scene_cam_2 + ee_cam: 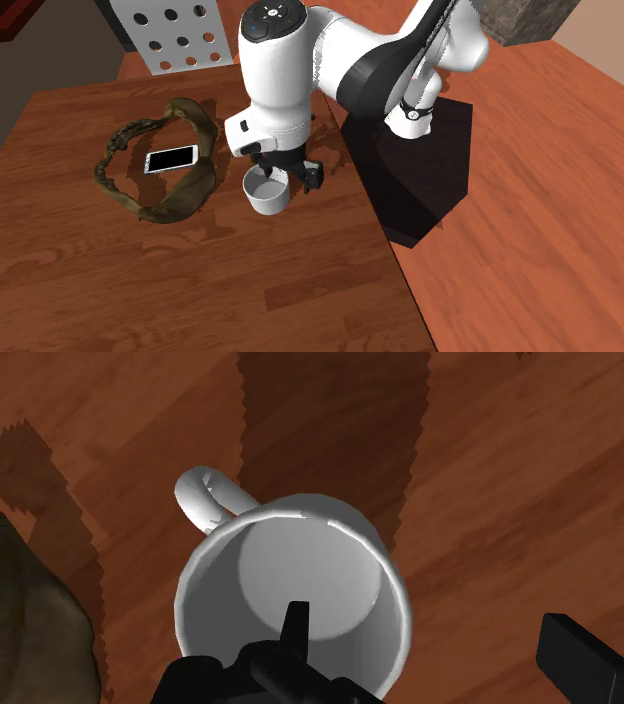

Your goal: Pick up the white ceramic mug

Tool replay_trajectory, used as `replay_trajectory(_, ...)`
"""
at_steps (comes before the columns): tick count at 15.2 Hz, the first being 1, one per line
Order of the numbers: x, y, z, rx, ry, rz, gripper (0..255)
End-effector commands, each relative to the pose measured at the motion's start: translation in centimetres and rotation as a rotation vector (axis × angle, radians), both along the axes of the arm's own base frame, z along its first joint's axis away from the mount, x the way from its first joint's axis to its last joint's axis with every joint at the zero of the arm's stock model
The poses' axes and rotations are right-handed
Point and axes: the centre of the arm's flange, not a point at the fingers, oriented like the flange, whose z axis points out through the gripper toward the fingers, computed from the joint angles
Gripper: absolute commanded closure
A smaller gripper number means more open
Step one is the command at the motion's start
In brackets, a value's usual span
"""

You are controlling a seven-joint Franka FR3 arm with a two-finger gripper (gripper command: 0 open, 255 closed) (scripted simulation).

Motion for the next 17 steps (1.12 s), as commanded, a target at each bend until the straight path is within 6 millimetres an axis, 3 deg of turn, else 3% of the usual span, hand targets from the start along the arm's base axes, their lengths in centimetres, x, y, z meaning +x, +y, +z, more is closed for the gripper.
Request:
replay_trajectory(1,0.9,-0.6,-1.1,0.001,-0.002,-0.003,0)
replay_trajectory(9,0.9,-0.6,-4.6,0.001,-0.002,-0.003,0)
replay_trajectory(10,0.9,-0.7,-4.5,0.001,-0.002,-0.003,255)
replay_trajectory(17,0.9,-0.7,-4.6,0.001,-0.002,-0.003,255)
